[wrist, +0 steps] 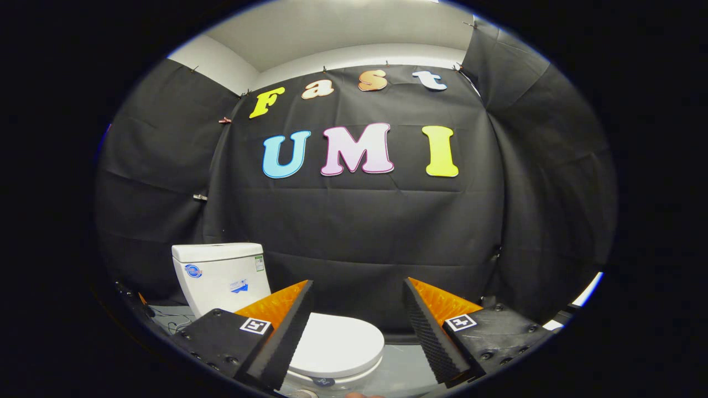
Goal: Open the toilet lid.
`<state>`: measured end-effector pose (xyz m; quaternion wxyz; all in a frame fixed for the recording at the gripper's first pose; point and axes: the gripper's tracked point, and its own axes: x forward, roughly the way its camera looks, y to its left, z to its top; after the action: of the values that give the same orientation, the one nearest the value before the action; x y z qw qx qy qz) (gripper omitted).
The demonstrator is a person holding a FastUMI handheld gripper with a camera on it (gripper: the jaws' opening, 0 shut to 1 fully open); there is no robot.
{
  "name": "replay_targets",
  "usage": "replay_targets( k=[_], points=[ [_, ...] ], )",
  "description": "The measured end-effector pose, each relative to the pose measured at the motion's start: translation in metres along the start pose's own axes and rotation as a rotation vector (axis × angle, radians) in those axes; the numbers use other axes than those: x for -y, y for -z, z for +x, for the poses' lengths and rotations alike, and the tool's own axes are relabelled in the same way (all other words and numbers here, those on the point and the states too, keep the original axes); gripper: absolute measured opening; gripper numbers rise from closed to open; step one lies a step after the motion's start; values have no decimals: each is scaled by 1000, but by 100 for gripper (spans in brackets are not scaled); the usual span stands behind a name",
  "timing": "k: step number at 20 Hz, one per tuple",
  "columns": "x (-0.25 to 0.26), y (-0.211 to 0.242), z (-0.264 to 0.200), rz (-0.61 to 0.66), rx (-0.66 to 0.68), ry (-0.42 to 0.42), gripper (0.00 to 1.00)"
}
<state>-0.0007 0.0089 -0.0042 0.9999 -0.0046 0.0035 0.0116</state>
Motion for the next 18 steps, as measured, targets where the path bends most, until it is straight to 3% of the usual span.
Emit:
replay_targets(
  k=[18],
  points=[
    [-2,-3,-1,-1,10,-3,98]
  ],
)
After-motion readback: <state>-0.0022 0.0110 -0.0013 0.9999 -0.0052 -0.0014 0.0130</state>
